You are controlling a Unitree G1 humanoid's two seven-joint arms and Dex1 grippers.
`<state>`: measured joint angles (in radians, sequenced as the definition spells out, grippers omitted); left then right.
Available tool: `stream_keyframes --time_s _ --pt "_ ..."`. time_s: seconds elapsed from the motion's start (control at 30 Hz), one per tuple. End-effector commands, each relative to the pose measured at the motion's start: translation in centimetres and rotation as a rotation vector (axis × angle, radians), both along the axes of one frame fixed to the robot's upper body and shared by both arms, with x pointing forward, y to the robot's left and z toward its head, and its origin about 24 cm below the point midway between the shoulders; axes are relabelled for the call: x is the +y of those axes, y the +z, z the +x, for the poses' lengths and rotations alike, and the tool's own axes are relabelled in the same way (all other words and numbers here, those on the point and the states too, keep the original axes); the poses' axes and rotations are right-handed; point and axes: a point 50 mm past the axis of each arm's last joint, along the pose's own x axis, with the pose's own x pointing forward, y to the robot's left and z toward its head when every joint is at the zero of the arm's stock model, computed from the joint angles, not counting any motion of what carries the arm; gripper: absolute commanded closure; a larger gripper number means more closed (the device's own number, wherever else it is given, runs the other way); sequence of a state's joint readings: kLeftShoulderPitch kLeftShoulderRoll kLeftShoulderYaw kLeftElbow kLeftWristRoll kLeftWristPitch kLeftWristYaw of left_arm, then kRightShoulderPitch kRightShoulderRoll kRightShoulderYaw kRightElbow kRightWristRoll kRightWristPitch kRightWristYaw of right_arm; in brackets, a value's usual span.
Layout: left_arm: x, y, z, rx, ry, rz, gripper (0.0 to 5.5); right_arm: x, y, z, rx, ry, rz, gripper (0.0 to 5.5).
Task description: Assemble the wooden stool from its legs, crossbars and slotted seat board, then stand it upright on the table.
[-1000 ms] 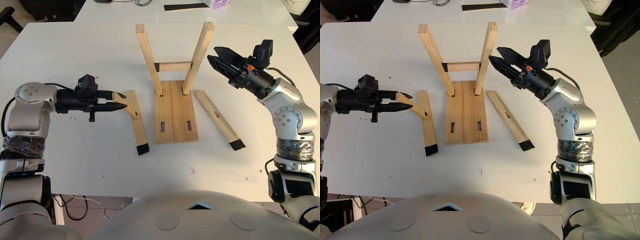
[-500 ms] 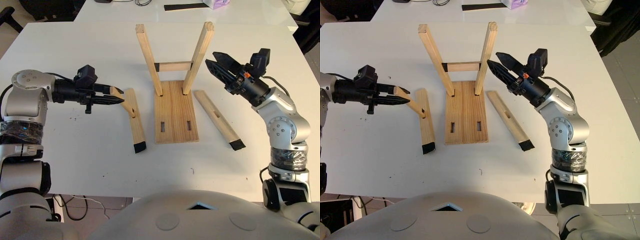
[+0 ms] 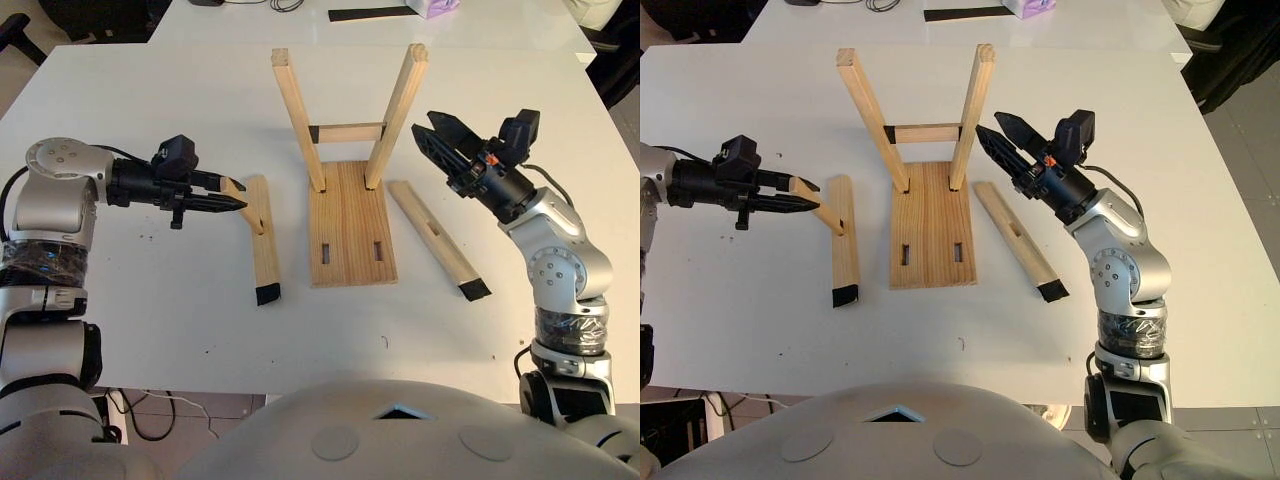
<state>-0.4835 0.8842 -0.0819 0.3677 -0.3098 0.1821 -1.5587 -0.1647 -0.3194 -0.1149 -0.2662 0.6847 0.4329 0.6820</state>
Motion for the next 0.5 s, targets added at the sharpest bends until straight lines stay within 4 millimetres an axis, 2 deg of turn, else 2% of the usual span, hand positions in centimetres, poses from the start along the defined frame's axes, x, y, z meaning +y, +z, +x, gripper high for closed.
stream_keyframes --time_s 0.03,0.37,0.5 --pt "-0.4 -0.7 -0.1 0.021 -0.022 0.054 4.2 0.3 0.2 -0.2 -0.011 -0.007 -0.004 3.24" --pt "-0.5 -4.6 -1.9 0.143 -0.065 0.145 4.2 0.8 -0.1 -0.5 0.014 0.005 0.004 3.24" --pt "-0.3 -5.3 -2.5 0.181 -0.072 0.148 4.2 1.0 0.0 -0.3 0.015 0.019 0.004 3.24"
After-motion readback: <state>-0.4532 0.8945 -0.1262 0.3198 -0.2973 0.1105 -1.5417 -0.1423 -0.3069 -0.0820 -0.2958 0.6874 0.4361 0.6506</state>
